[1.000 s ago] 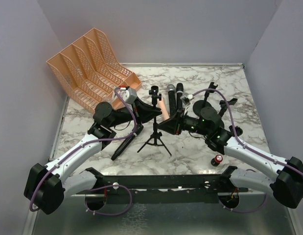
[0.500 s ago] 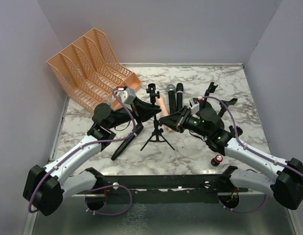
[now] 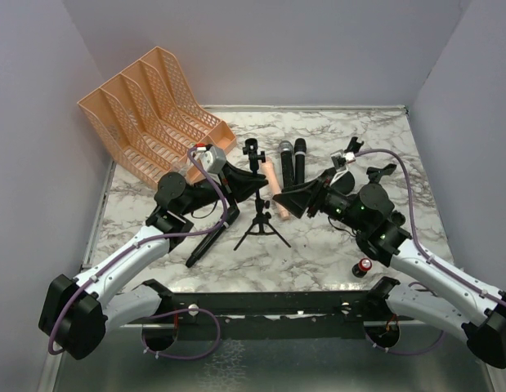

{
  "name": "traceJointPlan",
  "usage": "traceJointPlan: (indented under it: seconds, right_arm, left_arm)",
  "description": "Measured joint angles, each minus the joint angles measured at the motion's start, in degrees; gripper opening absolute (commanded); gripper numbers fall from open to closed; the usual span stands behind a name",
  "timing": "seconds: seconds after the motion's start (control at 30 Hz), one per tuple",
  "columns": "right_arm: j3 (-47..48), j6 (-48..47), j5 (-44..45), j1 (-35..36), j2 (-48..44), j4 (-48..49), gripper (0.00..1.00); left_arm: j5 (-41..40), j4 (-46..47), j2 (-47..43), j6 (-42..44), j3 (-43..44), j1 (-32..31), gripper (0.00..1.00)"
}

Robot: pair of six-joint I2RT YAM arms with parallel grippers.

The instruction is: Attach the microphones to the stand

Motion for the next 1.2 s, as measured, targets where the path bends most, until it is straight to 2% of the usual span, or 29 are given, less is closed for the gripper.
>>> traceJointPlan:
  seconds: [0.2,0.4,0.67,1.0,1.2]
  right_arm:
    - [0.6,-17.0,-8.7,0.0,3.5,-1.4,0.64]
    - [1.8,-25.2,-13.7,0.0,8.1,-3.9,0.54]
    - [1.8,-24.5,-15.3,0.0,8.6,-1.1,0.41]
    - [1.3,-21.1,-15.3,0.0,10.7,2.1,0.43]
    - [0.9,-20.6,-15.2,0.0,10.8,2.0,0.37]
  left_arm:
    - [0.3,0.0,0.2,-0.2,0.0,0.0,0.0]
    - [2.1,0.0,0.6,-0.7,0.0,0.0,0.0]
    - [4.1,0.0,0.6,-0.9,0.0,0.0,0.0]
    - [5.2,0.0,0.8,-0.9,0.0,0.0,0.0]
    - [5.3,0.1,0.9,-1.0,0.0,0.0,0.0]
